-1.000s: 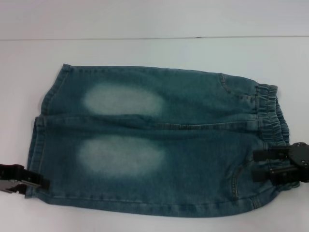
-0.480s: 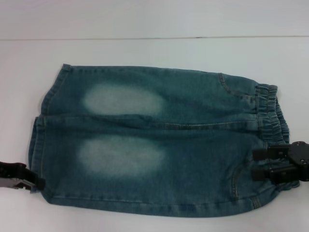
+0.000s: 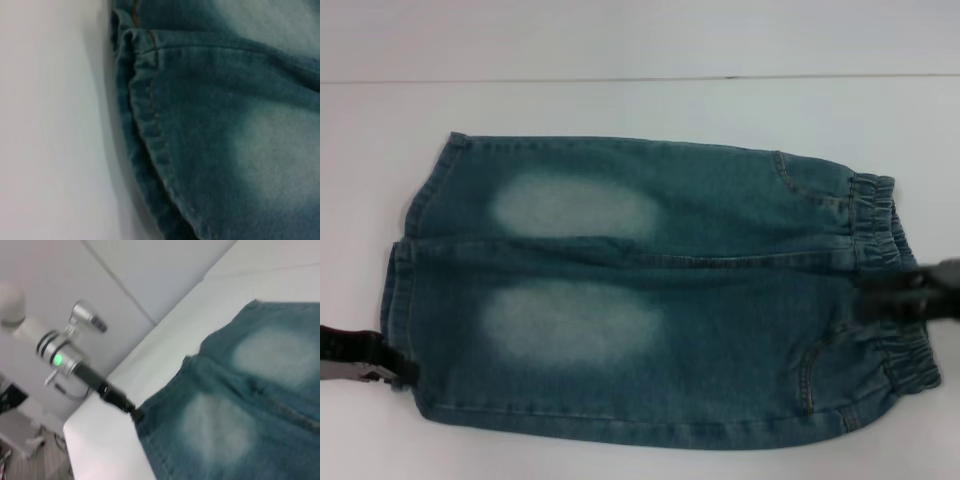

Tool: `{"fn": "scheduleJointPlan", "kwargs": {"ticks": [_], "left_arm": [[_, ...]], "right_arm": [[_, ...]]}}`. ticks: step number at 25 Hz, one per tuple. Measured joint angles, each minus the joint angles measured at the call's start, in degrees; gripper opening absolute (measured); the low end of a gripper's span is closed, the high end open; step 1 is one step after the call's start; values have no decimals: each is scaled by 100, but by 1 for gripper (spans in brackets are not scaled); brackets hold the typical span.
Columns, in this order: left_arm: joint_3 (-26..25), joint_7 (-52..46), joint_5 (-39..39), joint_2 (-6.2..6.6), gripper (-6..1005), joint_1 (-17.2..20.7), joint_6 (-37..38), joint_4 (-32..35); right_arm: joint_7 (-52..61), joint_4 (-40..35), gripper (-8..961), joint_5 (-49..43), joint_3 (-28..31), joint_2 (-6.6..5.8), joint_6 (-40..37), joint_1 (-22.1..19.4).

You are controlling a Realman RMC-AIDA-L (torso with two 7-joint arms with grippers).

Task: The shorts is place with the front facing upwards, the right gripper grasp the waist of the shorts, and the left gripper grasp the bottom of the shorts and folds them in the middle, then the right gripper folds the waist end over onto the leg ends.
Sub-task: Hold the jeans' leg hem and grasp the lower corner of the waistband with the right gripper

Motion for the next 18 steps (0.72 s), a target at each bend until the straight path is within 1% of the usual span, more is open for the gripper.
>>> {"fn": "scheduleJointPlan", "kwargs": {"ticks": [2, 4, 6, 9, 10, 13, 18], "left_arm": [[-1, 7, -4, -1, 87, -38, -2, -4], [-1, 16, -30, -2, 89, -76, 0, -4], [0, 29, -83, -1, 90, -101, 9, -4], [2, 61, -185, 3, 92, -148, 23, -7], [4, 63, -196, 4, 92, -159, 22, -9], [8, 65, -206, 11, 94, -206, 3, -12], [9, 67, -216, 16, 98, -235, -34, -12]], "right_arm": [[425, -73, 953, -16, 39, -135, -16, 90], [933, -320, 952, -72, 31, -242, -45, 161], [1300, -656, 951, -203, 35, -277, -91, 196], [1747, -1229, 950, -707, 36, -296, -186, 275], [1829, -1345, 949, -1008, 38, -301, -258, 351], [1931, -1416, 947, -1732, 46, -293, -386, 569], [1958, -1371, 945, -2641, -93, -221, -406, 842]]}}
